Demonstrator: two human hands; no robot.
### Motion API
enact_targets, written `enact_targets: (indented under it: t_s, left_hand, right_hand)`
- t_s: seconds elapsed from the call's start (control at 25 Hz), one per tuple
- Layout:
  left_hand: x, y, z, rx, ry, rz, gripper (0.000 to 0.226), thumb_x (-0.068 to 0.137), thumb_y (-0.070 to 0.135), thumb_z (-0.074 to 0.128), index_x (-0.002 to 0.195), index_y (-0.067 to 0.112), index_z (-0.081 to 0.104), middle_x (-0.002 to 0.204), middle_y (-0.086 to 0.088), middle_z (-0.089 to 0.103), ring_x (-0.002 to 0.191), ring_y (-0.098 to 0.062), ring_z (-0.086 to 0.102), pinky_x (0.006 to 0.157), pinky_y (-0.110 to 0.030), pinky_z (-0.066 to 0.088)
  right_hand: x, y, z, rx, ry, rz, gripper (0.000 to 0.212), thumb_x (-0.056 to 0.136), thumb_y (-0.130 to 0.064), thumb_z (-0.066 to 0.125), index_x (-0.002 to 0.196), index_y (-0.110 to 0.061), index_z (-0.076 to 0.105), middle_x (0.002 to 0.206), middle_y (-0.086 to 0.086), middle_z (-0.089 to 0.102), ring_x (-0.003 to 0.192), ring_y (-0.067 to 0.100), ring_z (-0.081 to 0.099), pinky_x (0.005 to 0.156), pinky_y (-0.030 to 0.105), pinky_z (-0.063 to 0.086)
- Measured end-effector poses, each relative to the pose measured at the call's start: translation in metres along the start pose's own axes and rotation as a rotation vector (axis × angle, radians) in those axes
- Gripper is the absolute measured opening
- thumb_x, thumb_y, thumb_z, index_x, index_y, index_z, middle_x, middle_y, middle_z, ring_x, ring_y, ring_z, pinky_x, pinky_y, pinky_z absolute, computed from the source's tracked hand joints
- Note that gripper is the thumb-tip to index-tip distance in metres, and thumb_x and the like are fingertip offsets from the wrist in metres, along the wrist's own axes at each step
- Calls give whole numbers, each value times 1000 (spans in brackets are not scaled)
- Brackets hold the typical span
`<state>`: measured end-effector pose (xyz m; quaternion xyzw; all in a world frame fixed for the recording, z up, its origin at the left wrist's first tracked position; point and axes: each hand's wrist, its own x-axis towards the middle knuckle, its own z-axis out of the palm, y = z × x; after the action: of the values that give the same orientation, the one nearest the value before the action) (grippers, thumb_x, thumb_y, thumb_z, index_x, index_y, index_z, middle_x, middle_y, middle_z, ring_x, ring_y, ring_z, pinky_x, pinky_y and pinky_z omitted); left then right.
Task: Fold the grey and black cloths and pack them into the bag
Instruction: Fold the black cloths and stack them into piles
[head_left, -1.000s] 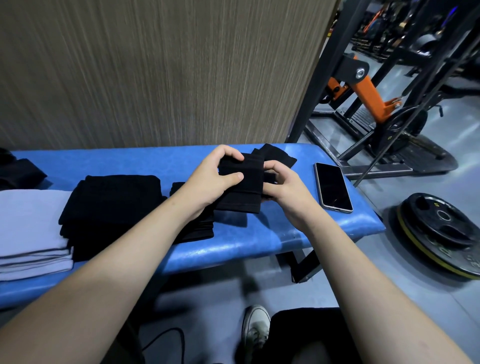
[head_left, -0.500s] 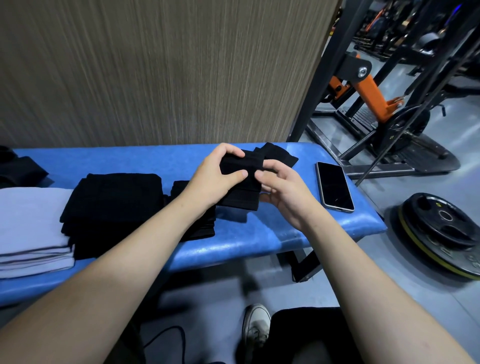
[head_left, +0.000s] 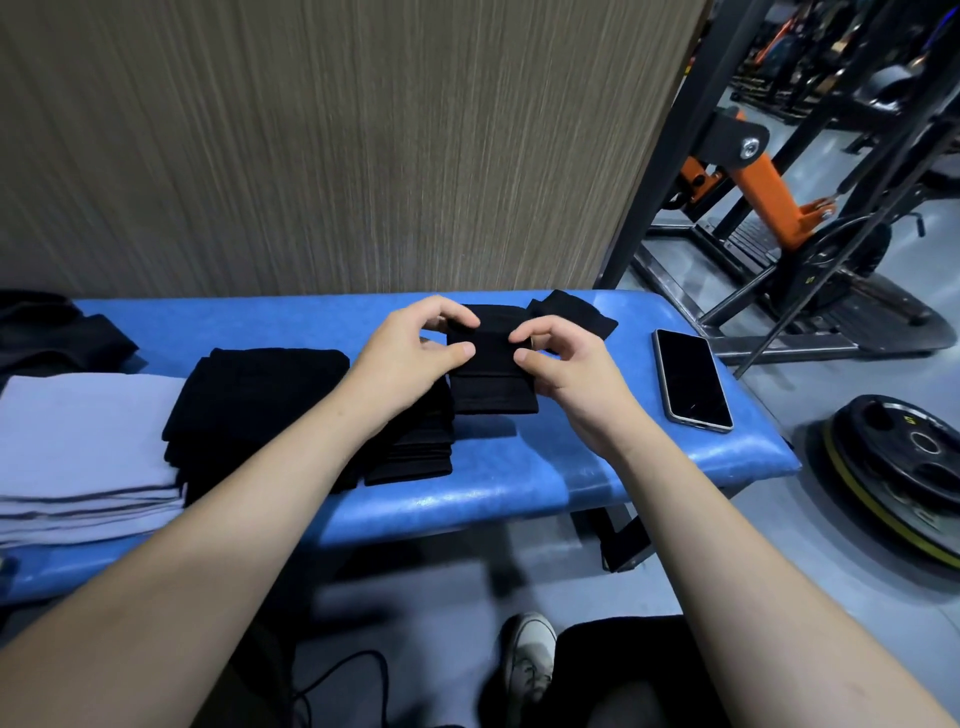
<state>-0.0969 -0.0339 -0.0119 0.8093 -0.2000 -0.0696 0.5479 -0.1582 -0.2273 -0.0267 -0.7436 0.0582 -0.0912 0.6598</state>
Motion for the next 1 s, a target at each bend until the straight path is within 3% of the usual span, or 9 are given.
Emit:
enact_targets:
  t_s: [0.12, 0.24, 0.48, 0.6, 0.8, 0.92, 1.0]
  left_hand:
    - [-4, -4, -20, 102, 12, -23, 18, 89, 20, 69, 100, 36, 70, 95, 12, 69, 56, -13, 52, 66, -27, 44]
    - [-11, -6, -37, 226, 27, -38, 19, 88, 25, 70, 102, 38, 70, 83, 10, 68, 58, 4, 54, 68, -26, 42]
    - [-18, -19, -56, 362, -54, -12, 39, 78, 22, 82, 114, 27, 67, 118, 8, 54, 89, -8, 64, 93, -33, 52]
    - [-18, -24, -57, 438, -59, 14, 39, 80, 19, 80, 117, 19, 67, 127, 6, 49, 89, -15, 64, 94, -35, 52]
    - [-16, -32, -56, 613, -113, 34, 40, 85, 23, 75, 123, 18, 64, 137, 7, 41, 94, -10, 58, 93, -31, 50]
    - [-19, -34, -56, 741, -135, 54, 41, 88, 32, 70, 126, 22, 61, 148, 9, 33, 110, -16, 58, 100, -32, 44]
    - [-21, -35, -55, 860, -138, 110, 41, 89, 39, 67, 127, 24, 60, 153, 10, 29, 131, -16, 44, 110, -32, 29]
  right_hand:
    - [4, -1, 12, -36, -25, 45, 16, 93, -1, 63, 105, -10, 69, 91, 4, 54, 77, 18, 58, 71, 31, 52]
    - [6, -4, 25, -59, -111, 80, 23, 88, 0, 68, 109, -10, 68, 97, 8, 53, 78, 21, 60, 77, 37, 54]
    - [6, -10, 48, -171, -192, 96, 31, 84, 1, 71, 112, -11, 66, 99, 8, 56, 61, 21, 55, 67, 33, 51]
    - [7, -9, 55, -242, -201, 100, 30, 84, -1, 71, 110, -14, 68, 98, 8, 58, 57, 19, 52, 61, 27, 47]
    - [7, -7, 63, -349, -222, 122, 30, 85, -5, 71, 111, -20, 70, 91, 1, 59, 50, 8, 45, 51, 20, 39]
    - [8, -3, 64, -371, -250, 109, 30, 85, -6, 72, 111, -21, 72, 88, -4, 58, 55, 0, 47, 55, 11, 38]
    - [11, 1, 64, -472, -278, 79, 33, 84, -12, 76, 112, -29, 71, 102, 0, 54, 71, 0, 51, 67, 9, 40]
